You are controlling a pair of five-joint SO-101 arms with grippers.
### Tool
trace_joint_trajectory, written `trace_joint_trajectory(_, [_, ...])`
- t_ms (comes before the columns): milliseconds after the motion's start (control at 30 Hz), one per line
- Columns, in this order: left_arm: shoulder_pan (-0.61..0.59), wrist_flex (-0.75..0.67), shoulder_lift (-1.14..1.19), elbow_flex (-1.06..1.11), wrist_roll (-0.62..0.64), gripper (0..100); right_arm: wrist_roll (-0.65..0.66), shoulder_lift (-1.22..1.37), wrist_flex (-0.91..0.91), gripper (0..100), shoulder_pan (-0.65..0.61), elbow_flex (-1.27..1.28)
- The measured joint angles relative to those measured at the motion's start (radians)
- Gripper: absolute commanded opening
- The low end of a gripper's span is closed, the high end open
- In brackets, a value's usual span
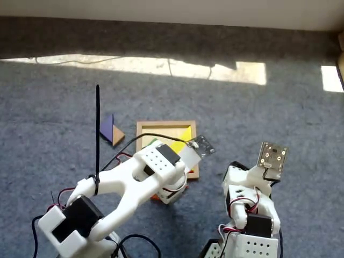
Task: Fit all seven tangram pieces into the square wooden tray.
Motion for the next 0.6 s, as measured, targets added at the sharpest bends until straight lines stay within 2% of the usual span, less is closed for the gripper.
trace_joint_trajectory(233, [-0.006,-0.006,0.0,0.0,-0.029,12,0.0,0.0,0.0,0.5,0.0,0.0])
trace_joint_trajectory(400, [-0.006,-0.011,0.0,0.0,-0.04,18,0.0,0.0,0.0,0.5,0.0,0.0])
trace_joint_trajectory(600, [-0.015,-0.011,0.017,-0.002,-0.041,19,0.0,0.0,0.0,0.5,0.0,0.0])
